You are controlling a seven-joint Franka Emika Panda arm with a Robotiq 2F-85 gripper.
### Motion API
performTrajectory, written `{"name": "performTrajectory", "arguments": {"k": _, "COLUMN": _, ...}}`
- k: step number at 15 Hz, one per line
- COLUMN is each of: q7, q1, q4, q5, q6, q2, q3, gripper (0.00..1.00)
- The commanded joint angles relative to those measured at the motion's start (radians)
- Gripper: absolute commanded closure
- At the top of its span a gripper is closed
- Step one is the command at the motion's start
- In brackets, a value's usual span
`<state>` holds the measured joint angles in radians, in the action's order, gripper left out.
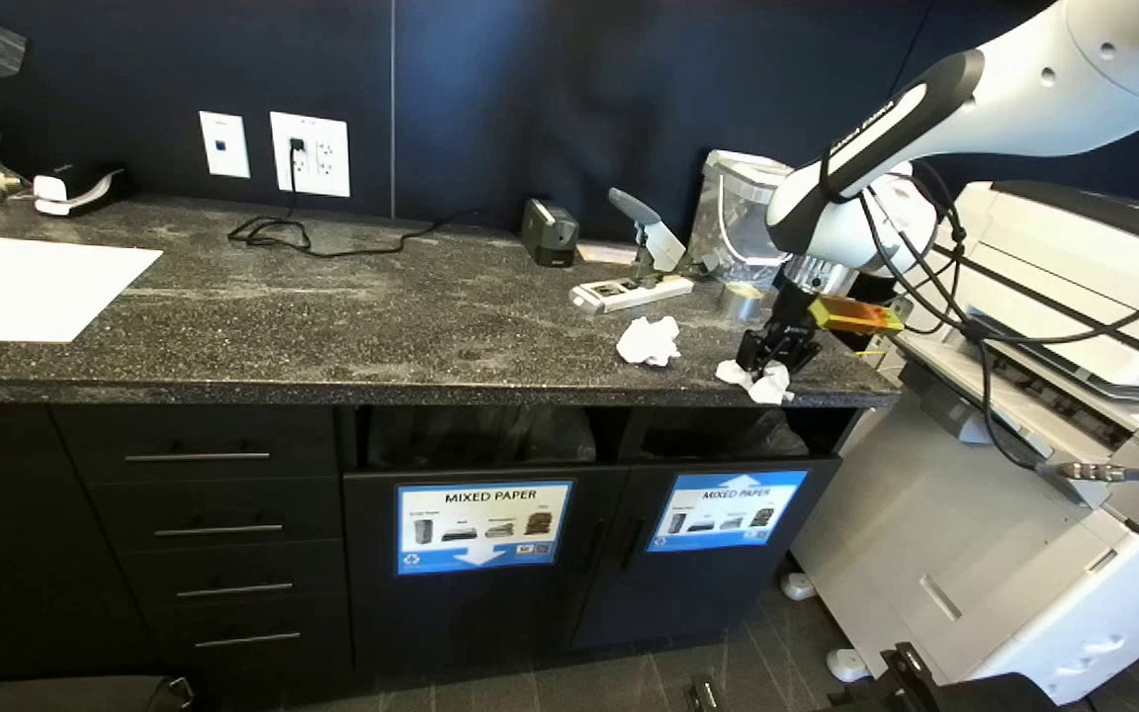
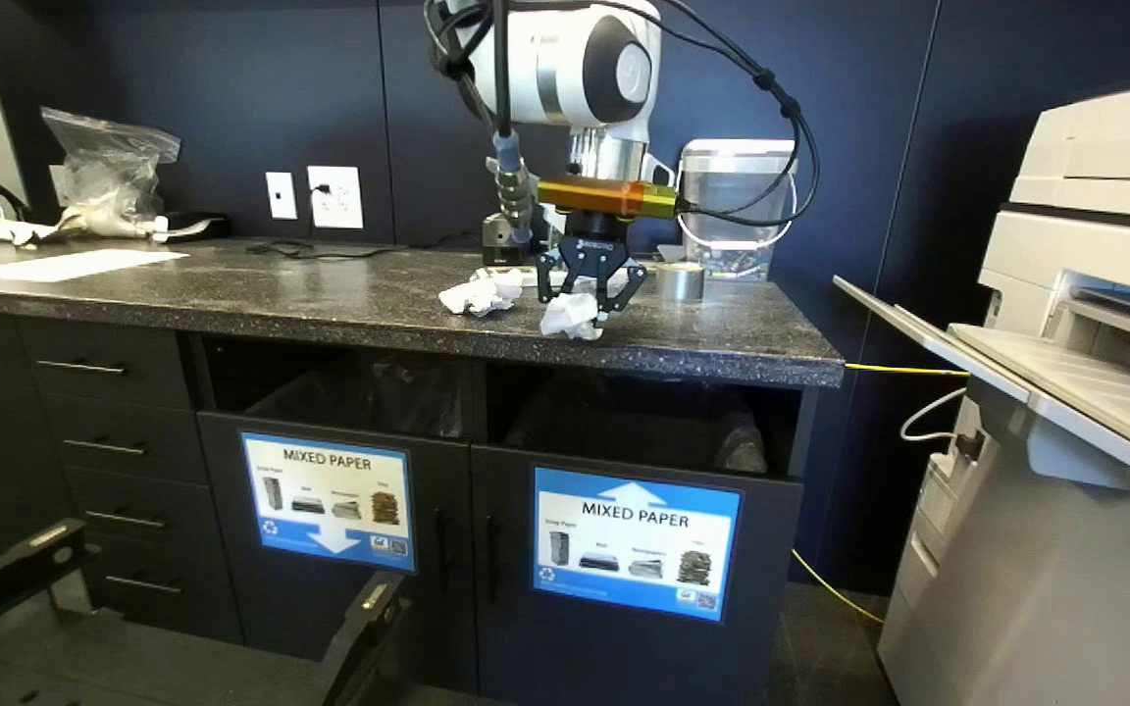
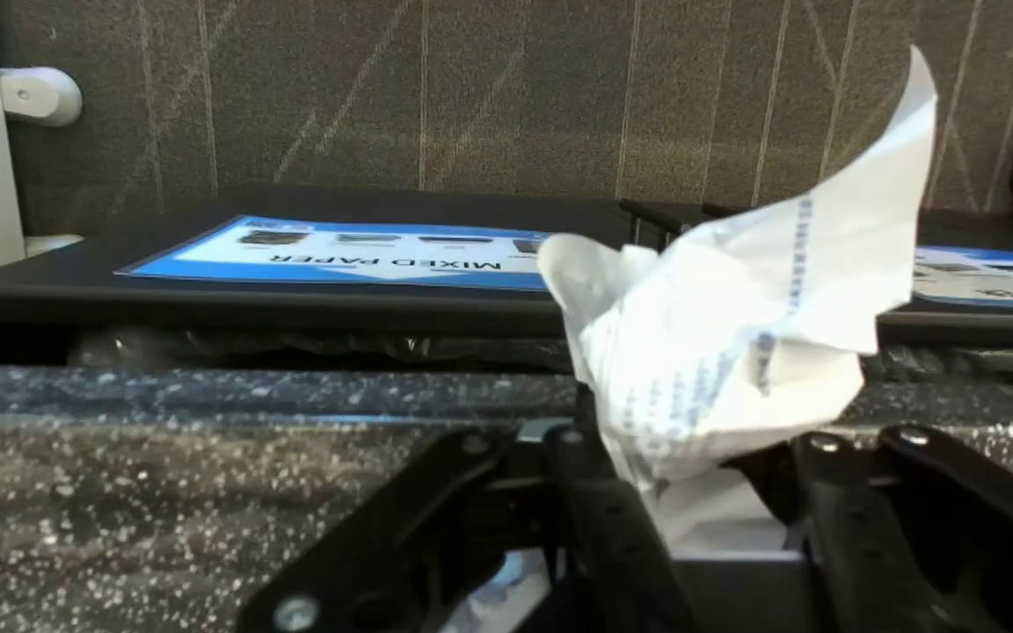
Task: Pick up the papers from the counter and throw them in the bin
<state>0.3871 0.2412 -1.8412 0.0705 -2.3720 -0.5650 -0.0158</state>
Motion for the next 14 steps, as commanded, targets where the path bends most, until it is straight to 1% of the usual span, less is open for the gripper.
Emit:
{"name": "performTrajectory", "arguments": {"k": 1, "q7": 0.077, "q1": 0.03, "q4": -0.252, "q5": 0.056, "q6": -0.15, "q2": 0.15, "q3": -0.033, "gripper": 0.82}}
{"name": "performTrajectory", "arguments": {"k": 4, "q7": 0.122, "q1": 0.044, "q4": -0.413, "q5": 0.114, "q6": -0.264, "q2": 0.208, "q3": -0.057, "gripper": 0.82}}
{"name": "performTrajectory", "arguments": {"k": 6, "q7": 0.128, "q1": 0.043, "q4": -0.484, "q5": 0.139, "q6": -0.349, "q2": 0.204, "q3": -0.065, "gripper": 0.82}}
{"name": "performTrajectory", "arguments": {"k": 8, "q7": 0.13, "q1": 0.048, "q4": -0.537, "q5": 0.164, "q6": -0.443, "q2": 0.173, "q3": -0.085, "gripper": 0.82}}
{"name": "performTrajectory", "arguments": {"k": 11, "q7": 0.112, "q1": 0.072, "q4": -0.59, "q5": 0.175, "q6": -0.638, "q2": 0.108, "q3": -0.136, "gripper": 0.82}}
{"name": "performTrajectory", "arguments": {"k": 14, "q7": 0.052, "q1": 0.126, "q4": -0.593, "q5": 0.121, "q6": -0.858, "q2": 0.008, "q3": -0.206, "gripper": 0.82}}
